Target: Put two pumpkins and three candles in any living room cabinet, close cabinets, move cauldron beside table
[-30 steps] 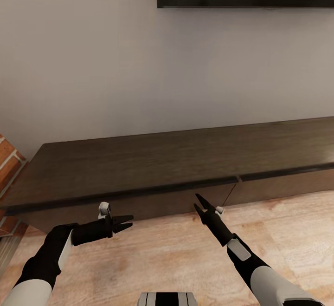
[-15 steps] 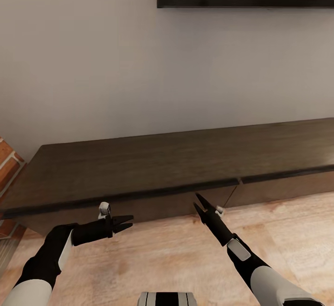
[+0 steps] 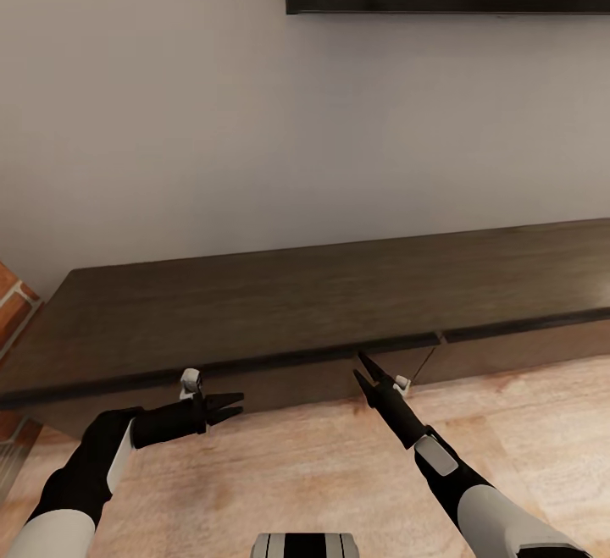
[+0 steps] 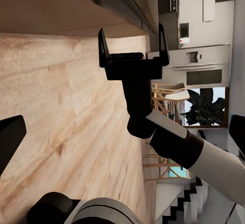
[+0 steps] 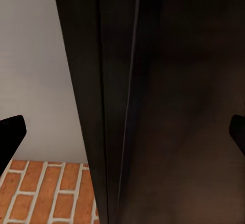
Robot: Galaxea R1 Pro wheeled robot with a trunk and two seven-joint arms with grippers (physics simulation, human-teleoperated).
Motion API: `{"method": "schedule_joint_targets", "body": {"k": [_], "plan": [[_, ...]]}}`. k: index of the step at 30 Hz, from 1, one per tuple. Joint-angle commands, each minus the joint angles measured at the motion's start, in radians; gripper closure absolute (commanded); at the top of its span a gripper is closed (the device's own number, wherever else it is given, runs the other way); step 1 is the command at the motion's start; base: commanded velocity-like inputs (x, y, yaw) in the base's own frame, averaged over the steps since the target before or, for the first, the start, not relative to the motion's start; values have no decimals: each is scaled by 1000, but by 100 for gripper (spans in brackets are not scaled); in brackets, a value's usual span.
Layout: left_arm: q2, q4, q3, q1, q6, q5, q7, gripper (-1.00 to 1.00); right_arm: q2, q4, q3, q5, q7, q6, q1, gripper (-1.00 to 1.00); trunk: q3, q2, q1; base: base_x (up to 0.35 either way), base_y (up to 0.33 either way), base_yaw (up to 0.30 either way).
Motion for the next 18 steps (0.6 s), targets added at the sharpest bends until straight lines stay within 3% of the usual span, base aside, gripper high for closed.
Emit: {"method": "schedule_joint_targets", "body": {"k": [1,6,18], "plan": [[0,0,0,0,10,1,-3,-100,0,1,3,-9,2,10,0,-100,-1,0,0,93,0,0],[-1,0,0,-1,10,-1,-3,-100,0,1,3,-8,2,10,0,-100,-1,0,0,141,0,0],[-1,0,0,0,11,-2,-3,-100,0,0,4,-8,2,10,0,-100,-1,0,0,15,0,0]]}}
